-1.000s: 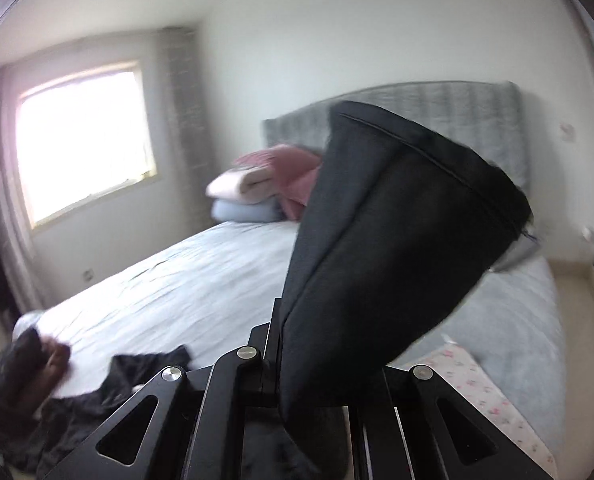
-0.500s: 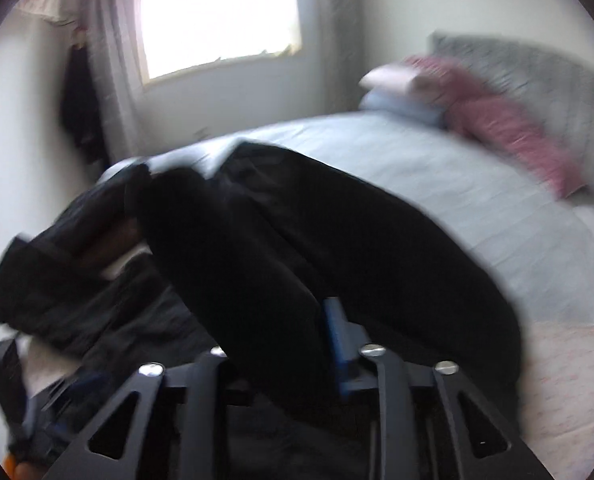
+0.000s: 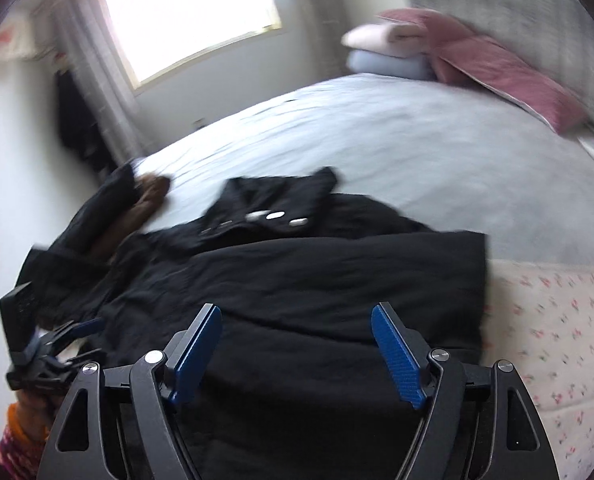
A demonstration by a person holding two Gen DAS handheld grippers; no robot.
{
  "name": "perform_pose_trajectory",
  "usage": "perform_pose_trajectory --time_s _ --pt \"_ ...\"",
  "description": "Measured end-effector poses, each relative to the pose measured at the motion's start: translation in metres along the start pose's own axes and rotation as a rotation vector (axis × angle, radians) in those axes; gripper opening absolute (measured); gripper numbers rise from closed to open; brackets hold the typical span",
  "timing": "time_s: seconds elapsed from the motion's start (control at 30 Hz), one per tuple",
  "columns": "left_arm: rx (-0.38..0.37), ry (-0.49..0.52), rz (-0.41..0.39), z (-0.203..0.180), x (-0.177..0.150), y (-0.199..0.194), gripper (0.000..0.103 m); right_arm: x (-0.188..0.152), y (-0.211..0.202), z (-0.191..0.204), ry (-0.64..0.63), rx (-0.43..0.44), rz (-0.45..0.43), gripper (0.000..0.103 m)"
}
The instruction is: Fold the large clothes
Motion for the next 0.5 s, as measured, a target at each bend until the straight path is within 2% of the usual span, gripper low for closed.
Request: perform_pose_trajectory --time_s 0.1,0.13,0.2,0.27,0.33,0.4,0.47,0.5 --pt "0.021 -0.037 0.040 0.007 0.025 0.039 0.092 0.000 0.015 -0.078 0.193 -0.040 -0.016 0.079" --pt "0.025 -0.047 0.056 0.009 0.027 0.050 0.088 -0.002 0.019 -0.092 0.243 -0.036 -0.017 0.079" --pt "0.022 -0.077 0.112 0.015 0.030 0.084 0.063 -0.012 0.040 -0.135 0.400 -0.021 -0.007 0.079" --pt "0.035 -0.126 0.148 0.023 0.029 0.105 0.052 -0.023 0.060 -0.163 0.497 -0.025 0.010 0.079" --pt "0.010 -0.195 0.128 0.028 0.031 0.116 0.046 -0.029 0.080 -0.179 0.559 -0.020 0.025 0.078" --pt "-0.012 -0.233 0.105 0.028 0.033 0.117 0.024 -0.027 0.100 -0.179 0.625 0.072 0.018 0.075" --pt "-0.008 -0.222 0.088 0.027 0.032 0.113 0.011 -0.016 0.111 -0.165 0.629 0.177 -0.012 0.045" --pt "-0.011 -0.218 0.082 0.026 0.032 0.110 0.009 -0.012 0.111 -0.161 0.606 0.146 -0.018 0.022"
Point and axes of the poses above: each gripper's, at about its wrist camera, not at the fingertips, and y roughly the way its jaws point, z to its left, x to its top, the point moved 10 cm from there along y, roughly the way its jaws point, and after that the axes turned 7 degrees about -y, right-handed, at the moved point
